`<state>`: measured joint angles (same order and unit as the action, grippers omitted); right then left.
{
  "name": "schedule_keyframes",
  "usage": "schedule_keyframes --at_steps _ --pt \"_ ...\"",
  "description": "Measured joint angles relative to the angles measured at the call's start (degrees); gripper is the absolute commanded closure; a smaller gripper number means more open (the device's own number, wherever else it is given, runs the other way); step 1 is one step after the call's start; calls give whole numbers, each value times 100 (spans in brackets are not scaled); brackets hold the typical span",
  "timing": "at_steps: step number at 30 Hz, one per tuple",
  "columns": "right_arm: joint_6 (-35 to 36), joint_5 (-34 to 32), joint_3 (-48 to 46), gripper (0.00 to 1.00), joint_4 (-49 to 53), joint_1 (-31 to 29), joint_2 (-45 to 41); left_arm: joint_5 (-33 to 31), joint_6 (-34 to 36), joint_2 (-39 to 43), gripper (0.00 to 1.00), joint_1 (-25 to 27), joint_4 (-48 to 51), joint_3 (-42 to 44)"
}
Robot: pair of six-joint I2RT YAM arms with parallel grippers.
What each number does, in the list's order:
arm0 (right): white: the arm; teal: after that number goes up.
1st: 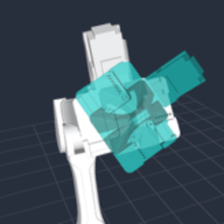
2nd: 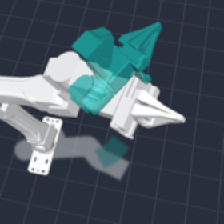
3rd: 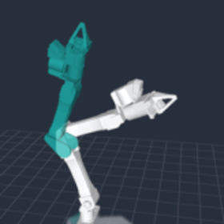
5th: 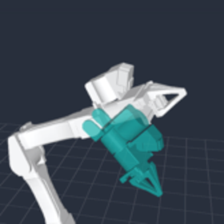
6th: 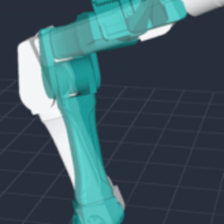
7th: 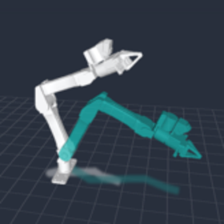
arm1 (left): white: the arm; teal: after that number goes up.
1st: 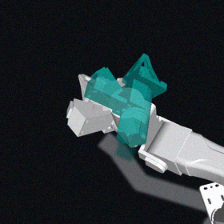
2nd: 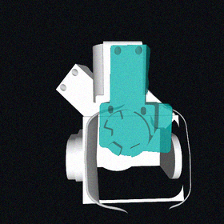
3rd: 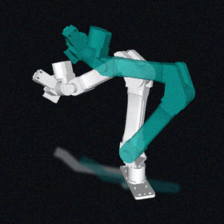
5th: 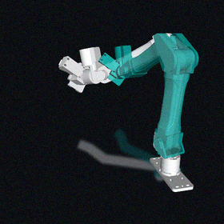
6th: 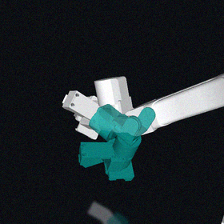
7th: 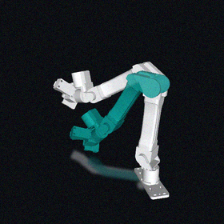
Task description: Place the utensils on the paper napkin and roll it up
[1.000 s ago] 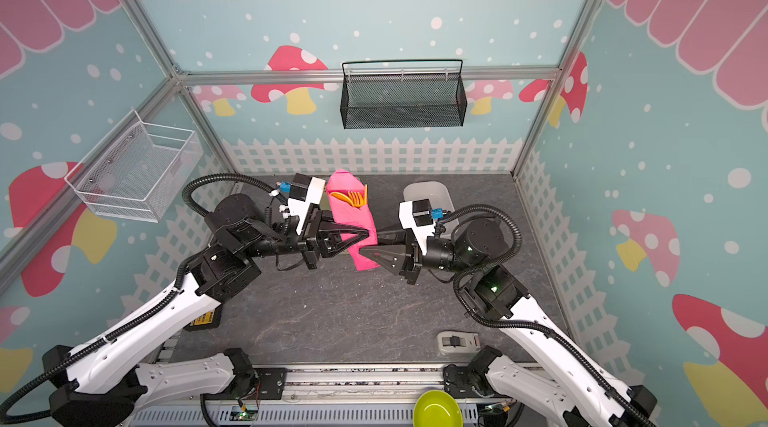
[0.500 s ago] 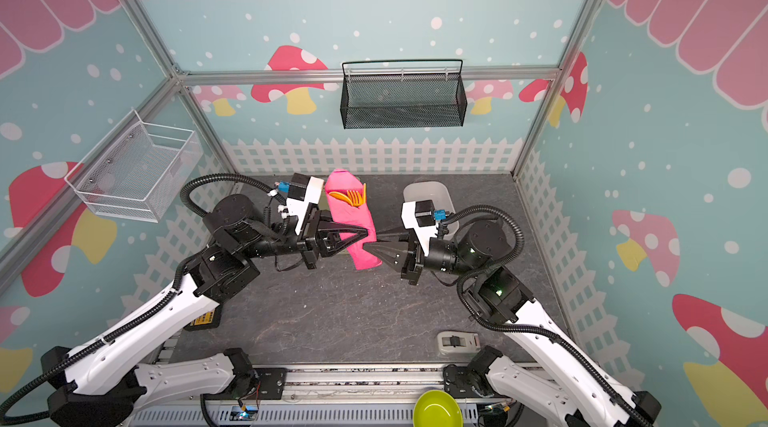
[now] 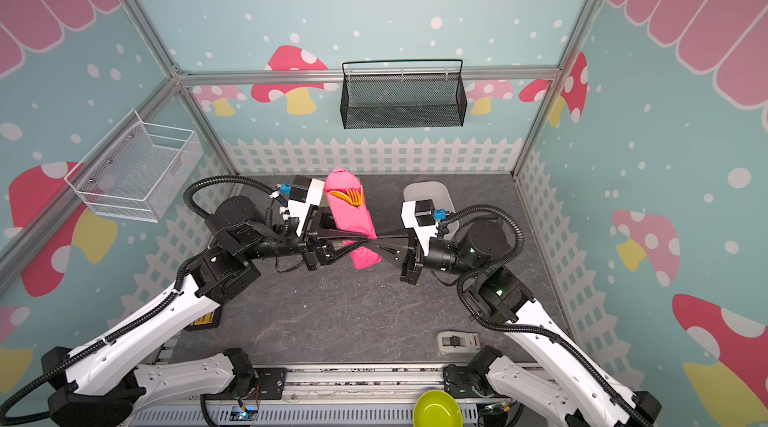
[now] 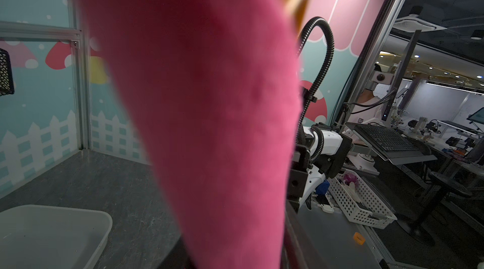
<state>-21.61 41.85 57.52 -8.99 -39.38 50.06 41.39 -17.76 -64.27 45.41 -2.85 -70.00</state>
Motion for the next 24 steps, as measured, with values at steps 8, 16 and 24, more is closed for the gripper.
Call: schedule_keyframes --at_steps 8,16,24 --pt "-9 0 28 100 -48 0 -79 116 -46 13 56 0 -125 232" --pt "-31 0 31 100 -79 0 -101 127 -50 192 61 0 -210 348" --pt "-33 2 31 100 -90 0 -101 120 -50 310 68 0 -267 372"
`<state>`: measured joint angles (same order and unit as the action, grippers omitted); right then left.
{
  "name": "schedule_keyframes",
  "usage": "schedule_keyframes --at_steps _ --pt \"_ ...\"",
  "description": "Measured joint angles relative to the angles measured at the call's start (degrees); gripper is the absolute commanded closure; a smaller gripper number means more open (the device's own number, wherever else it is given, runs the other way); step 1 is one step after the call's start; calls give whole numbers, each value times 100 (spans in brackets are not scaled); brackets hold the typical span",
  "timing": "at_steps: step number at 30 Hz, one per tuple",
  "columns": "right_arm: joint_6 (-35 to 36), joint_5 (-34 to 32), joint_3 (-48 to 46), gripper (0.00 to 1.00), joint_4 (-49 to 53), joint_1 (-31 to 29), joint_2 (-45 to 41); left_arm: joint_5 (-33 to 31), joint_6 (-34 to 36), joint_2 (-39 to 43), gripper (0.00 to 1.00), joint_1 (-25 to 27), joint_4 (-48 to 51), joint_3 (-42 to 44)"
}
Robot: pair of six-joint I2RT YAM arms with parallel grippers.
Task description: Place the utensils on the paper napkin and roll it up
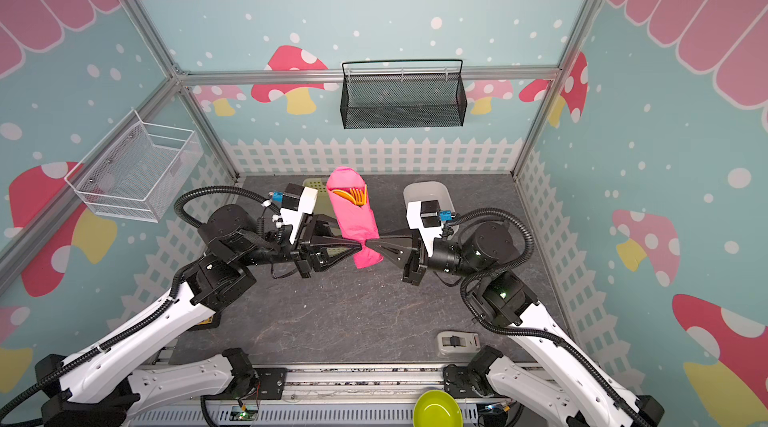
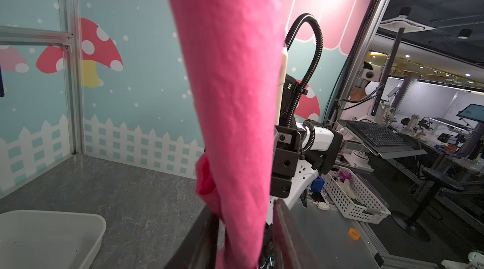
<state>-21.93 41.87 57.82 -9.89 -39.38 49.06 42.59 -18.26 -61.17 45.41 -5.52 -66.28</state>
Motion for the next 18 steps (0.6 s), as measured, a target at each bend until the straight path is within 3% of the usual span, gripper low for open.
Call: schedule_keyframes --at_steps 14,18 --pt "-20 -4 0 100 -2 0 -7 -81 -39 -2 87 -2 0 11" --pt "-33 -39 0 87 2 0 -9 -101 -33 -2 89 -2 9 11"
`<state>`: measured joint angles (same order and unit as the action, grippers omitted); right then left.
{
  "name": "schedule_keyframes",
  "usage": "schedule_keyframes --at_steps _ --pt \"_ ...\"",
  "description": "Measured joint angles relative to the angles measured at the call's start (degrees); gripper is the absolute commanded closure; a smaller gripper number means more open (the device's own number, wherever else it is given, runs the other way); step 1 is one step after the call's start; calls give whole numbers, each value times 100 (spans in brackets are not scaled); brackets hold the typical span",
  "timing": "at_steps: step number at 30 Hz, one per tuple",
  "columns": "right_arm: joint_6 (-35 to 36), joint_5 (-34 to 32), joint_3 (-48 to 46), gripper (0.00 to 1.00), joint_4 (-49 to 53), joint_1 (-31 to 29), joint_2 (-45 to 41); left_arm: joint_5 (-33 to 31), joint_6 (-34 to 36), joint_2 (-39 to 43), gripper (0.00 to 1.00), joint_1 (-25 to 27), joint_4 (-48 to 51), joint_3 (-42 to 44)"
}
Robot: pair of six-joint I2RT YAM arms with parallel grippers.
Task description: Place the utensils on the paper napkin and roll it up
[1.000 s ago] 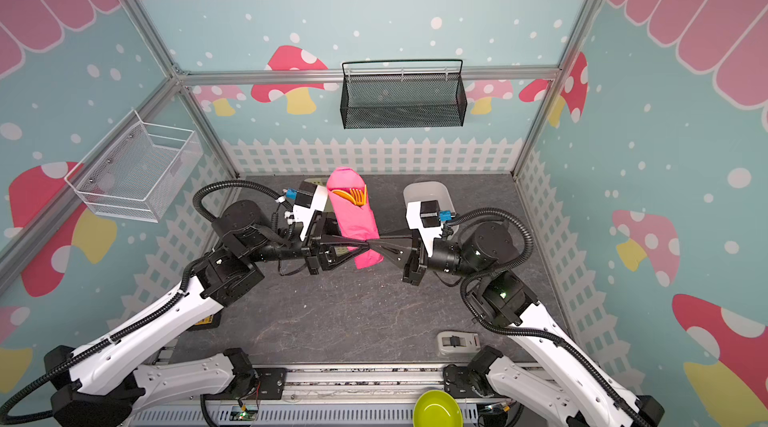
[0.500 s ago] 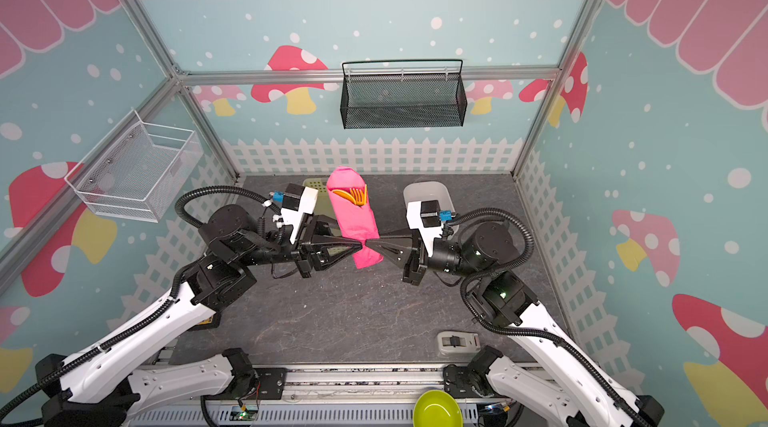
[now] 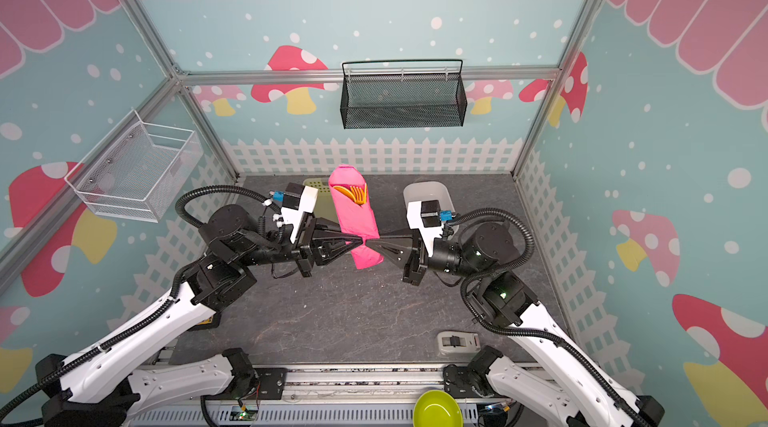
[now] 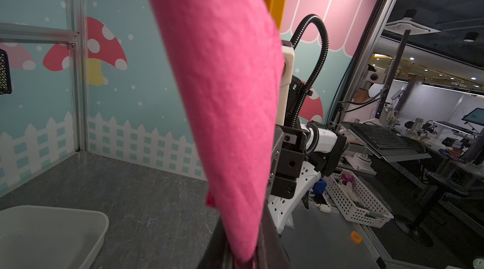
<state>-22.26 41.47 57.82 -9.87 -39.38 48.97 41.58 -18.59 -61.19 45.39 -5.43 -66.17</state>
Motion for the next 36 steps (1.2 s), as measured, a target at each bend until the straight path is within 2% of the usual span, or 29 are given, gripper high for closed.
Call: schedule_keyframes --at_steps 6,12,27,36 --pt "-17 -186 0 69 -2 0 -109 -76 74 0 90 -37 164 -2" --pt "2 -400 0 61 55 0 -227 -153 146 -2 92 -214 527 -66" --pt "341 -1786 0 61 1174 0 -26 -920 496 -142 97 -1318 2448 -426" --pt "382 -2006 0 61 1510 0 177 -1207 531 -789 100 -2243 3189 -452"
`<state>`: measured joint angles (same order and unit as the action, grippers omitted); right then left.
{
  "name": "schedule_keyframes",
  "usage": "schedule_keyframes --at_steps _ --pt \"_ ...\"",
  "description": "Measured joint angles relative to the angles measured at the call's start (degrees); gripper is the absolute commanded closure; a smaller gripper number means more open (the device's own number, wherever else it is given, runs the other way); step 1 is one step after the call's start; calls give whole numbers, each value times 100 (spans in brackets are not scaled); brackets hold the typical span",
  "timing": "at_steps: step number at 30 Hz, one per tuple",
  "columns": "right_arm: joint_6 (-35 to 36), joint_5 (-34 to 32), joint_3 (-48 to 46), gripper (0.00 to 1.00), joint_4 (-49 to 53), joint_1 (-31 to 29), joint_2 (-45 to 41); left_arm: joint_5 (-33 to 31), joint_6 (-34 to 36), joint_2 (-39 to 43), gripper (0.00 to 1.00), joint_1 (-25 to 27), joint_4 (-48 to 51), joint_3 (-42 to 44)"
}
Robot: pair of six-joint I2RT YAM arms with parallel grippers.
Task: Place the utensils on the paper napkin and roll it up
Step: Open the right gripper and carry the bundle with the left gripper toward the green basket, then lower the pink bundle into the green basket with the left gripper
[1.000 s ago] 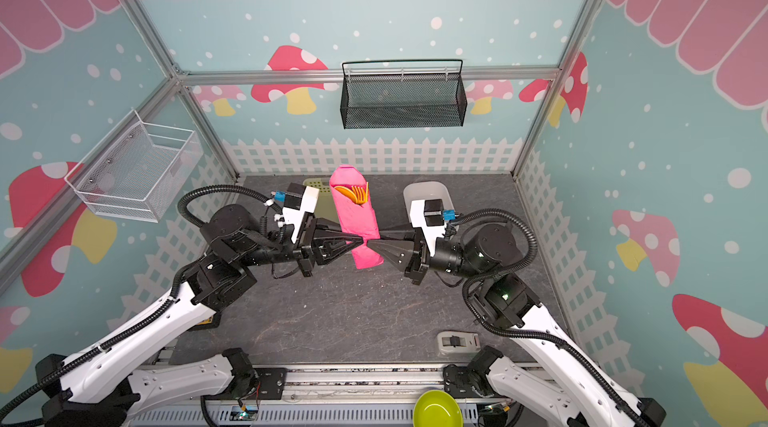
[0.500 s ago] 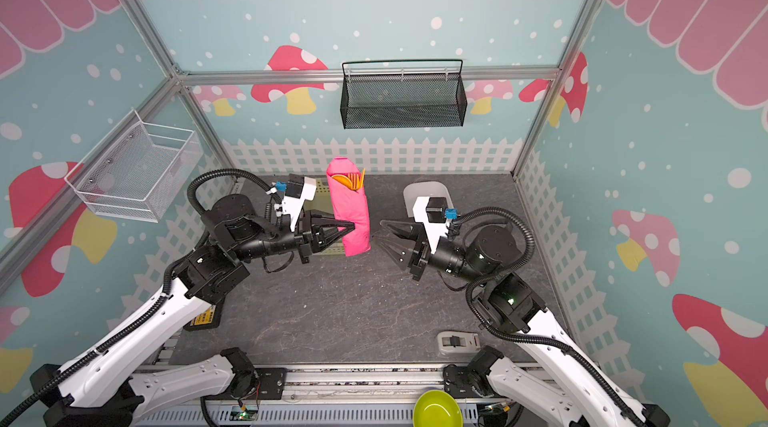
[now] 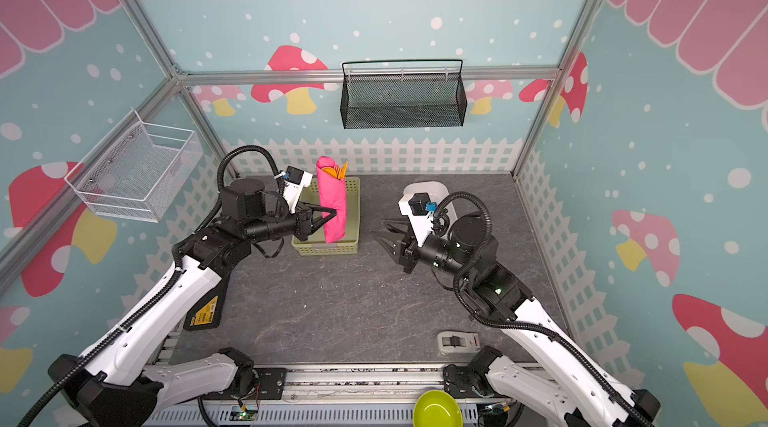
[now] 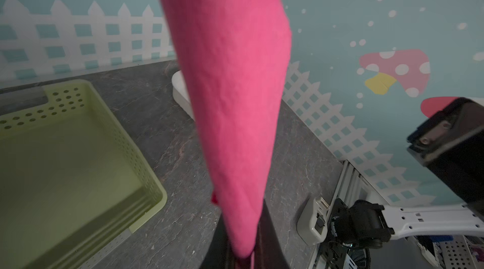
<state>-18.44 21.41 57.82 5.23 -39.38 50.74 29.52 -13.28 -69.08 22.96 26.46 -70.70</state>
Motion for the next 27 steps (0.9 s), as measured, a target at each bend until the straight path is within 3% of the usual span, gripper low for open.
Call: schedule_keyframes --at_steps 11,17,27 --pt "70 0 0 61 85 0 26 -83 -127 -1639 100 -944 640 -439" --pt "94 0 0 61 103 0 17 326 -199 -2846 100 -1399 787 -1062" --pt "105 -7 -46 61 125 0 -61 1023 -372 -4887 100 -1609 975 -2400"
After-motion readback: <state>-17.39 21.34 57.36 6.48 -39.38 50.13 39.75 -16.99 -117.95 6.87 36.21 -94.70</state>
